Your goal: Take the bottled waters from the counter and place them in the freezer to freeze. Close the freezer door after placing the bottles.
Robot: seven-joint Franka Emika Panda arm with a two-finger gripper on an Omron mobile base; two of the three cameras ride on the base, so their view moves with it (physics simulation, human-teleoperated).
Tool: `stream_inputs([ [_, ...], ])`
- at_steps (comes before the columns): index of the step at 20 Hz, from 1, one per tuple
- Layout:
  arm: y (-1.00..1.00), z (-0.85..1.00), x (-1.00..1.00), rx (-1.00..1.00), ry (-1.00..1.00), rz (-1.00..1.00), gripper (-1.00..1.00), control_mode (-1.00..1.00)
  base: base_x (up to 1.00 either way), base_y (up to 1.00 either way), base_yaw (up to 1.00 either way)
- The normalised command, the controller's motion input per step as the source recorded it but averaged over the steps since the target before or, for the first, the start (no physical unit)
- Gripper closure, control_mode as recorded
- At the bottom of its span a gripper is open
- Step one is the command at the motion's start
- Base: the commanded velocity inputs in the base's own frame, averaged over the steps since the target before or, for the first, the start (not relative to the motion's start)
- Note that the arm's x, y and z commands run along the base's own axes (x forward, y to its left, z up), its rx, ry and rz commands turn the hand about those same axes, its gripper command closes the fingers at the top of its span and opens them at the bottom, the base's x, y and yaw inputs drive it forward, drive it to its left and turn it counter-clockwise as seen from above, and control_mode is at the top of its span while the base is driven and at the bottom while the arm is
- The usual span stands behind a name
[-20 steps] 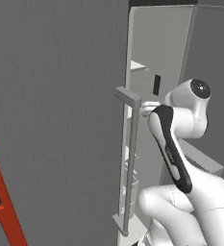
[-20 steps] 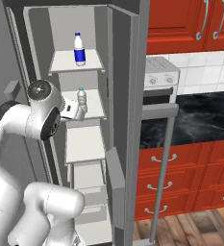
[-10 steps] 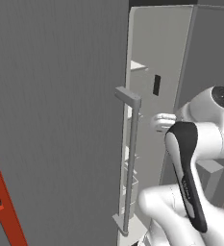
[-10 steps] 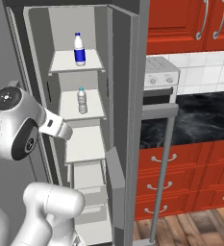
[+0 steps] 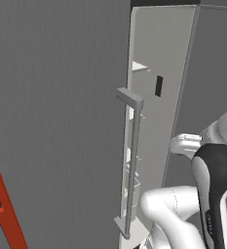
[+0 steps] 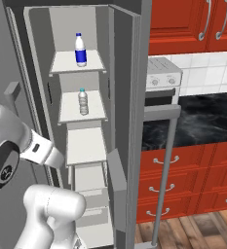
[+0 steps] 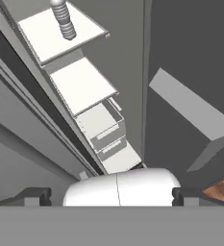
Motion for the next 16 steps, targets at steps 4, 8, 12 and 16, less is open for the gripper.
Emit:
stream_inputs([
  [4,-0.11,-0.19,-0.58,0.0,0.09,-0.03,-1.0,-1.0,0.0,0.0,0.0],
  [8,0.04,-0.02,-0.06,-0.03,0.08,0.0,-1.0,-1.0,0.0,0.0,0.0],
  [12,0.09,-0.02,0.0,-0.02,0.03,0.0,-1.0,-1.0,0.0,0.0,0.0],
  [16,0.0,0.0,0.0,0.0,0.0,0.0,-1.0,-1.0,0.0,0.0,0.0],
])
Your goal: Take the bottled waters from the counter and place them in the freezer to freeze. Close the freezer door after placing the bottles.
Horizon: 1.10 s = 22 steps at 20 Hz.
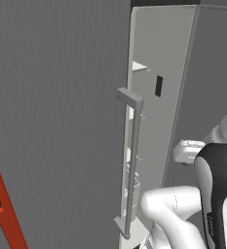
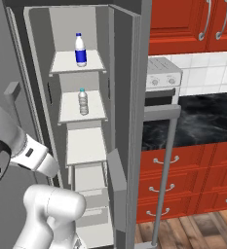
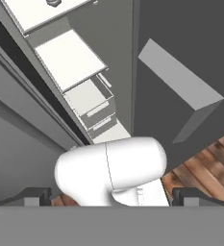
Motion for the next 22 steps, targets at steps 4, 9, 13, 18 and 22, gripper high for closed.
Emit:
stream_inputs([
  [4,0.0,0.0,-0.07,0.0,0.0,0.0,-1.0,1.0,-0.11,0.0,-0.01],
  [9,0.0,0.0,0.0,0.0,0.0,0.0,-1.0,1.0,-0.57,-0.01,-0.02],
  [13,0.0,0.0,0.0,0.0,0.0,0.0,-1.0,1.0,-0.75,-0.18,0.0],
  [18,0.0,0.0,0.0,0.0,0.0,0.0,-1.0,1.0,-0.56,-0.48,0.1],
  [22,0.0,0.0,0.0,0.0,0.0,0.0,-1.0,1.0,-0.25,-0.46,0.33],
])
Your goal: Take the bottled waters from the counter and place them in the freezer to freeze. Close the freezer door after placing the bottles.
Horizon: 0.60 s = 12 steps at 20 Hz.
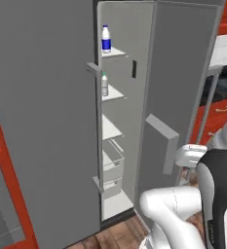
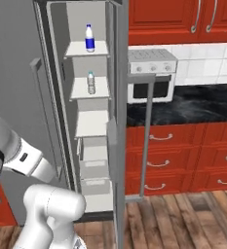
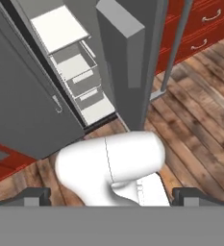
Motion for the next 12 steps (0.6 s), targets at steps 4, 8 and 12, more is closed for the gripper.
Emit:
stream_inputs([
  [4,0.0,0.0,0.0,0.0,0.0,0.0,-1.0,1.0,0.01,-0.4,0.62],
  [8,0.0,0.0,0.0,0.0,0.0,0.0,-1.0,1.0,-0.19,-0.25,0.66],
  [12,0.0,0.0,0.0,0.0,0.0,0.0,-1.0,1.0,-0.2,-0.54,0.36],
])
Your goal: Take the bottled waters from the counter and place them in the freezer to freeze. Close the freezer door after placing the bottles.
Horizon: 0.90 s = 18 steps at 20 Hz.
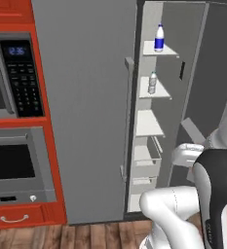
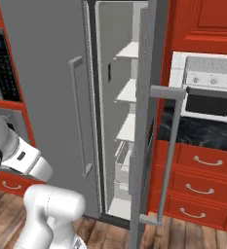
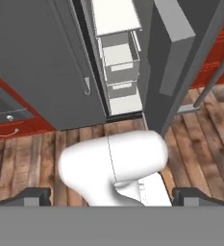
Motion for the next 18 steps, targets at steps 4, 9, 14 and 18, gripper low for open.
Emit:
stream_inputs([
  [4,0.0,0.0,0.0,0.0,0.0,0.0,-1.0,1.0,0.0,-0.68,0.01],
  [9,0.0,0.0,0.0,0.0,0.0,0.0,-1.0,1.0,-0.06,-0.6,-0.19],
  [14,0.0,0.0,0.0,0.0,0.0,0.0,-1.0,1.0,-0.05,-0.29,-0.2],
  [18,0.0,0.0,0.0,0.0,0.0,0.0,-1.0,1.0,0.04,-0.04,-0.2],
])
